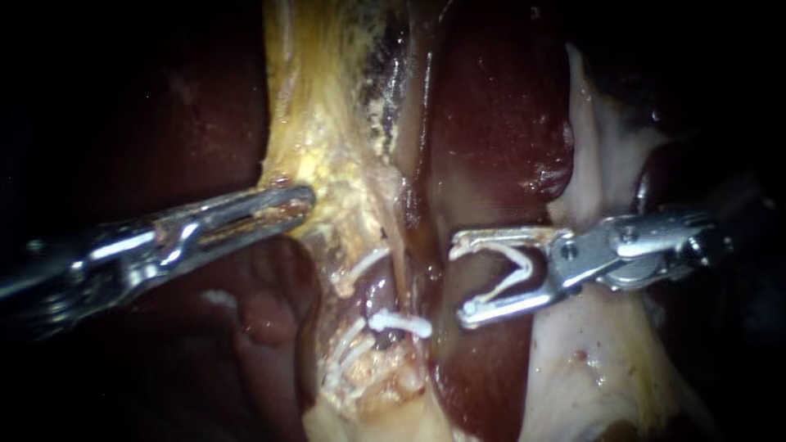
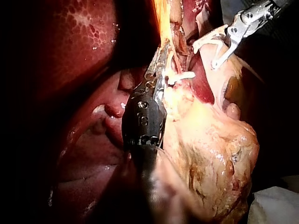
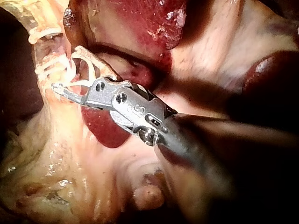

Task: Clipping second clip right tube

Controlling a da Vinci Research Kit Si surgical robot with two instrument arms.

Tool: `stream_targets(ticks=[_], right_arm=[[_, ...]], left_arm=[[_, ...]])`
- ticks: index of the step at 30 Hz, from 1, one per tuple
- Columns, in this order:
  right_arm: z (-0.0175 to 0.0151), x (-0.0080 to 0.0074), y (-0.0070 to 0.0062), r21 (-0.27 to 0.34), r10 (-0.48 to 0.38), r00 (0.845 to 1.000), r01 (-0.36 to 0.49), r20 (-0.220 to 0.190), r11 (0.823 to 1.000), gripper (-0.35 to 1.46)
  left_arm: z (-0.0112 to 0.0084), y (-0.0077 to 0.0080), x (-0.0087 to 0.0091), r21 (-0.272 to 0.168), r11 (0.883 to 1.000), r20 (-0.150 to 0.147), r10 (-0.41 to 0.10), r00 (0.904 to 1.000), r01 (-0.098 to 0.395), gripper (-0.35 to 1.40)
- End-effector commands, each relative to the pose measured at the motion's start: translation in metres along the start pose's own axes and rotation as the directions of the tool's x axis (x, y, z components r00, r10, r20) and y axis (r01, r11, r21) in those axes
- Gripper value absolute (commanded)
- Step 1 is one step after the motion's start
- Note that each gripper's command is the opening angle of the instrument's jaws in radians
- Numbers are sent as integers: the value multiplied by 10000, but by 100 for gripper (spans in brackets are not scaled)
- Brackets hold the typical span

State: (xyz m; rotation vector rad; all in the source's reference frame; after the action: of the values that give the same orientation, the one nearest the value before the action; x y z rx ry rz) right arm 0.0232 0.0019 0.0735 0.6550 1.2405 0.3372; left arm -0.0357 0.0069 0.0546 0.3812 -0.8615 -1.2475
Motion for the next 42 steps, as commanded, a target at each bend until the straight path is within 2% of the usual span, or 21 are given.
stream_targets(ticks=[1, 4, 8, 14, 21, 29, 30, 31, 34, 36, 42], right_arm=[[4, -4, 0, 25, 247, 9996, -247, 95, 9997, 60], [16, -14, 3, 10, 835, 9959, -836, 350, 9965, 60], [32, -24, 9, -27, 1427, 9890, -1427, 390, 9898, 60], [51, -33, 18, -127, 1560, 9865, -1556, 492, 9877, 59], [67, -31, 26, -197, 1584, 9861, -1576, 501, 9873, 58], [81, -27, 26, 6, 1631, 9856, -1633, 457, 9866, 53], [81, -27, 26, 14, 1686, 9846, -1688, 457, 9856, 49], [79, -28, 26, 39, 1677, 9849, -1681, 434, 9858, 34], [71, -29, 24, 14, 1683, 9832, -1689, 704, 9856, -35], [69, -30, 25, -113, 1757, 9810, -1753, 820, 9844, -35], [69, -31, 24, -126, 2153, 9733, -2150, 802, 9765, -35]], left_arm=[[-3, -3, -4, 9, 10000, 103, -89, 9999, 89, -35], [-10, -11, -8, 36, 10000, 173, -77, 9998, 77, -35], [-12, -14, -8, 18, 10000, 180, -88, 9998, 88, -35], [-12, -14, -7, 13, 10000, 185, -86, 9998, 86, -35], [-13, -18, -7, -12, 10000, 199, -96, 9998, 96, -35], [-12, -19, -5, -23, 10000, 208, -94, 9997, 94, -35], [-12, -19, -5, -24, 10000, 209, -94, 9997, 94, -35], [-12, -19, -5, -24, 10000, 209, -93, 9997, 94, -35], [-12, -19, -5, -28, 10000, 213, -92, 9997, 93, -35], [-12, -20, -4, -31, 10000, 214, -93, 9997, 94, -35], [-12, -20, -4, -33, 9999, 215, -94, 9997, 95, -35]])
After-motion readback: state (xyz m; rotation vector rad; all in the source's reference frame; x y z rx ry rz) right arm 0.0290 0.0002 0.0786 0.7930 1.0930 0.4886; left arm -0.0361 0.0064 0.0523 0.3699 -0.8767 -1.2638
